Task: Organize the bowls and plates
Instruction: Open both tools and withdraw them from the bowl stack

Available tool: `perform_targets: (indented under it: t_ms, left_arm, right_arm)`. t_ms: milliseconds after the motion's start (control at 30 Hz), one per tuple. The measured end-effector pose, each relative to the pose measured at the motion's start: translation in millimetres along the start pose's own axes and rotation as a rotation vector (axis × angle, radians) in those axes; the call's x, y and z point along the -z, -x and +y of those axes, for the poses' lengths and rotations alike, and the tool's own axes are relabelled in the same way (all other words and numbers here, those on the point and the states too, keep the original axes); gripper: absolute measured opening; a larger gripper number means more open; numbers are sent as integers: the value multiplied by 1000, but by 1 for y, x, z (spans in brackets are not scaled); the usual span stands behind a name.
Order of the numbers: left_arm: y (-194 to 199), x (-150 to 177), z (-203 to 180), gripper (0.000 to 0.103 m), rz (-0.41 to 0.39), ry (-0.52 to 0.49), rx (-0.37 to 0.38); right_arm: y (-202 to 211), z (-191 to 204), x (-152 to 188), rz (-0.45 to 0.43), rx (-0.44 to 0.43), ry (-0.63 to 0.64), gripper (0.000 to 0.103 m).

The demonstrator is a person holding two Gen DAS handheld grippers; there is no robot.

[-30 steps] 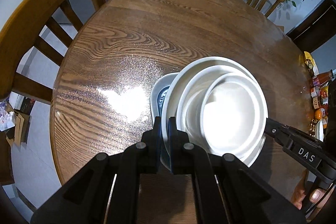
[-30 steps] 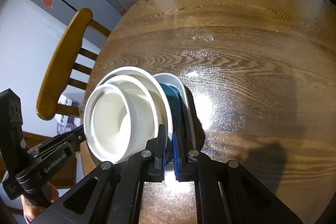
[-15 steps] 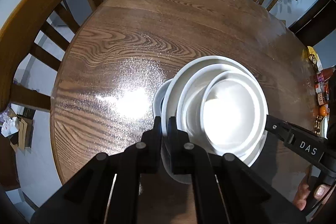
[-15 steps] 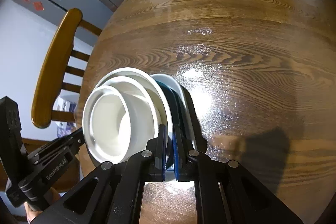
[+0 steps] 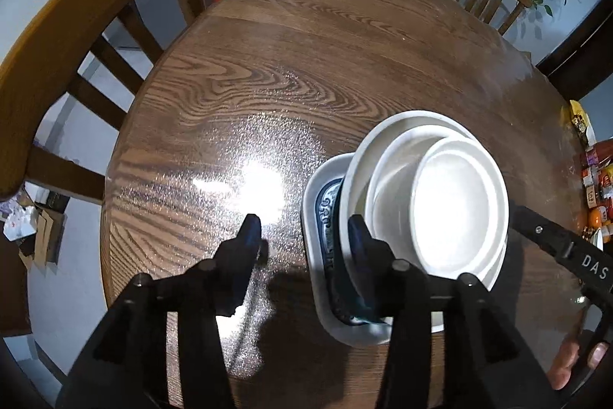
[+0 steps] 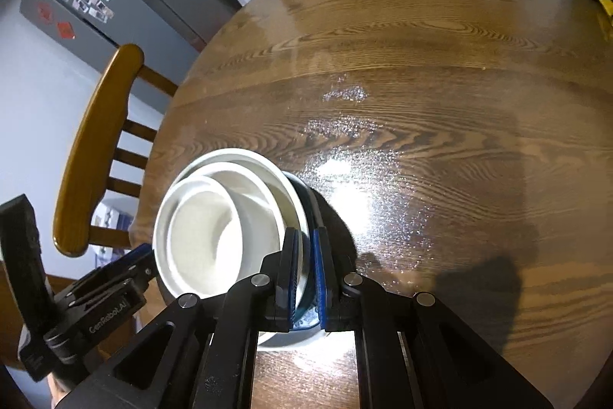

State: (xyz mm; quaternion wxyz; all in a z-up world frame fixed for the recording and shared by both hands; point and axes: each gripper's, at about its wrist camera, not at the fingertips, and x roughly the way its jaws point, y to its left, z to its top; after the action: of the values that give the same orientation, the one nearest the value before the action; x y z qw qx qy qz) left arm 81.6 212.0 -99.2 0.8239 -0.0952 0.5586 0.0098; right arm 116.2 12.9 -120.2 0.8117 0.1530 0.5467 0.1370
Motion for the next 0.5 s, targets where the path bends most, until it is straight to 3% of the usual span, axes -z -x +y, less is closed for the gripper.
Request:
perform_targets:
  t_ms: [200, 367, 433, 500]
  left_arm:
    - [8, 6, -6, 46, -31, -31, -13]
    - [20, 13, -8, 53, -83, -70, -59]
    - [32, 16, -6, 78, -122, -82, -48]
    - [45, 18, -5, 81, -174, -100, -64]
  right_arm:
    - [9, 4, 5, -27, -7, 7, 9]
    - [28, 16, 16, -78, 11, 57, 9]
    - [36, 24, 24, -105, 32, 92, 20]
    - [43, 28, 32, -133, 60, 124, 55]
